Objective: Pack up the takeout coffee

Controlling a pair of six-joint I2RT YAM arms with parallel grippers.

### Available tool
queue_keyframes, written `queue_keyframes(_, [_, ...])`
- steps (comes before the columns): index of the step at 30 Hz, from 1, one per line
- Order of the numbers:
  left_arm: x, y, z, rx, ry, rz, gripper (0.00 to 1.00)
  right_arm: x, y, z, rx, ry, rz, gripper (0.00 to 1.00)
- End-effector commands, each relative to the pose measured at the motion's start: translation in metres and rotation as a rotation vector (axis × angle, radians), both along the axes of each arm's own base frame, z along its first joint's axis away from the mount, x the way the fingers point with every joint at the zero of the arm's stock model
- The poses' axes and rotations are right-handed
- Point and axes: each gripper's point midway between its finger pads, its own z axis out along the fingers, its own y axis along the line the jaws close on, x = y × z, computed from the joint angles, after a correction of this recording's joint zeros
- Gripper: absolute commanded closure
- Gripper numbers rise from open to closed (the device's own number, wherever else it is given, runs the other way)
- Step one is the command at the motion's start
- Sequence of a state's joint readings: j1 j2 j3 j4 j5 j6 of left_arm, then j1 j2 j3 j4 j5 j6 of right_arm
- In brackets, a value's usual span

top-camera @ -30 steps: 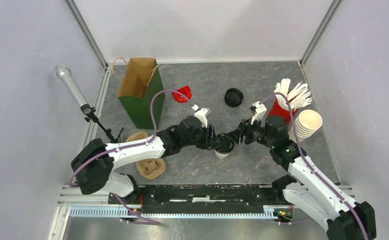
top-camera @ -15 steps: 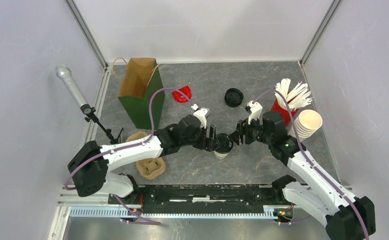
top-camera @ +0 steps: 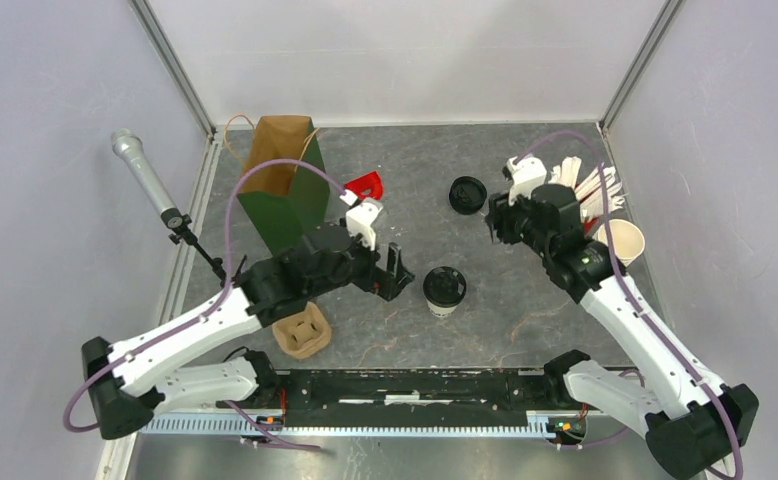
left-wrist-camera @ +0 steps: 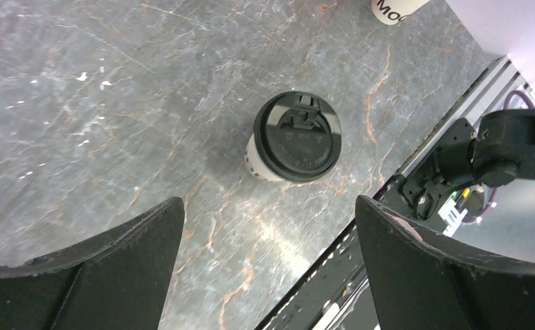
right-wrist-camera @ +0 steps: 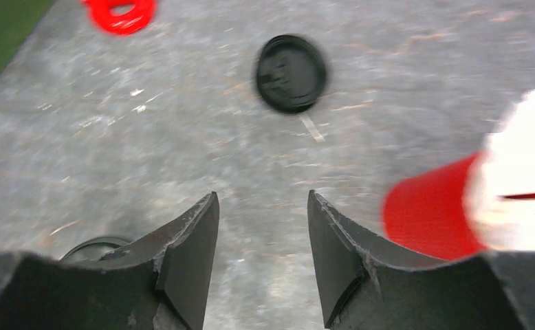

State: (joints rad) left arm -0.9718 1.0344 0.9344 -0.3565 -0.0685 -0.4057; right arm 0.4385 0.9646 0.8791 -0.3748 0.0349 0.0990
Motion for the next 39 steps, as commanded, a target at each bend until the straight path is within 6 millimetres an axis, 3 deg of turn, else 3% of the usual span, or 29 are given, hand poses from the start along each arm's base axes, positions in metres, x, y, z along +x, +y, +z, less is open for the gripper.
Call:
queue_keyframes(1, [-0.011, 0.042, 0.014, 0.116, -0.097, -0.014, 0.0, 0.017, -0.058, 0.056, -0.187, -0.116, -0.258, 0.44])
queue_keyframes(7, [-0.023, 0.089, 0.023, 0.151, -0.186, 0.032, 0.0, 0.007, -0.116, 0.108, -0.331, -0.198, -0.514, 0.51])
queue_keyframes(12, [-0.031, 0.104, 0.019, 0.109, -0.227, 0.045, 0.0, -0.008, -0.153, 0.116, -0.44, -0.183, -0.644, 0.51])
queue_keyframes(18, [-0.035, 0.106, 0.014, 0.101, -0.228, 0.032, 0.0, -0.026, -0.189, 0.088, -0.553, -0.05, -0.699, 0.49])
queue_keyframes(27, [-0.038, 0.103, 0.001, 0.135, -0.197, 0.0, 0.0, -0.028, -0.204, 0.025, -0.559, 0.07, -0.639, 0.52])
queue_keyframes(39, [-0.038, 0.103, -0.001, 0.136, -0.193, 0.0, 0.0, -0.012, -0.206, 0.001, -0.487, 0.107, -0.628, 0.64])
